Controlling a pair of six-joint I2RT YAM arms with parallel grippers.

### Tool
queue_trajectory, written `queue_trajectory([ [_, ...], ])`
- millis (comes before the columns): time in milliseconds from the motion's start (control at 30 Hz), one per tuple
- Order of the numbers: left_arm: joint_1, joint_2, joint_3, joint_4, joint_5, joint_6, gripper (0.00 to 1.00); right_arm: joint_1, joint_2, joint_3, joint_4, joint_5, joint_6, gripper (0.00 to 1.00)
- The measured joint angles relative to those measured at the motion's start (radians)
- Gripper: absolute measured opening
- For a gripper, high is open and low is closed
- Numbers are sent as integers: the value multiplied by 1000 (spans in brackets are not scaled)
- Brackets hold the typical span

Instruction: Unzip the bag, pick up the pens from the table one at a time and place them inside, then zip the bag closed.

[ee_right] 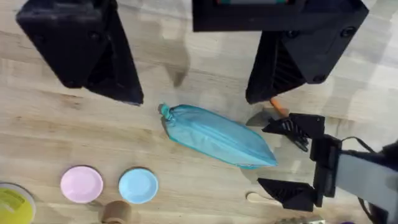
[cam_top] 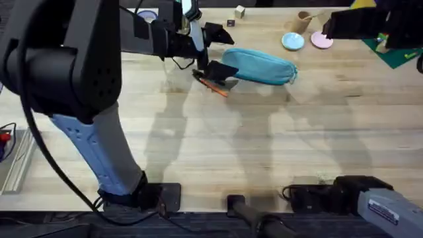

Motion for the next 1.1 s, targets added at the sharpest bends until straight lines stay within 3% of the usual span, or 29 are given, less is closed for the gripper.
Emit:
queue_trajectory([
  [200, 0, 0, 0, 41, 27, -4, 994, 0, 0, 0, 0, 0, 0, 998],
  [333, 0, 0, 0, 41, 31, -7, 843, 0, 0, 0, 0, 0, 0, 998],
  [433, 0, 0, 0, 38, 33, -12, 566, 0, 0, 0, 0, 0, 0, 998],
  [533, 0, 0, 0, 37, 32, -11, 141, 0, 0, 0, 0, 0, 0, 998],
  [567, 0, 0, 0, 37, 31, -8, 74, 0, 0, 0, 0, 0, 0, 998],
  [1100, -1, 0, 0, 34, 26, -10, 44, 0, 0, 0, -4, 1, 0, 997],
])
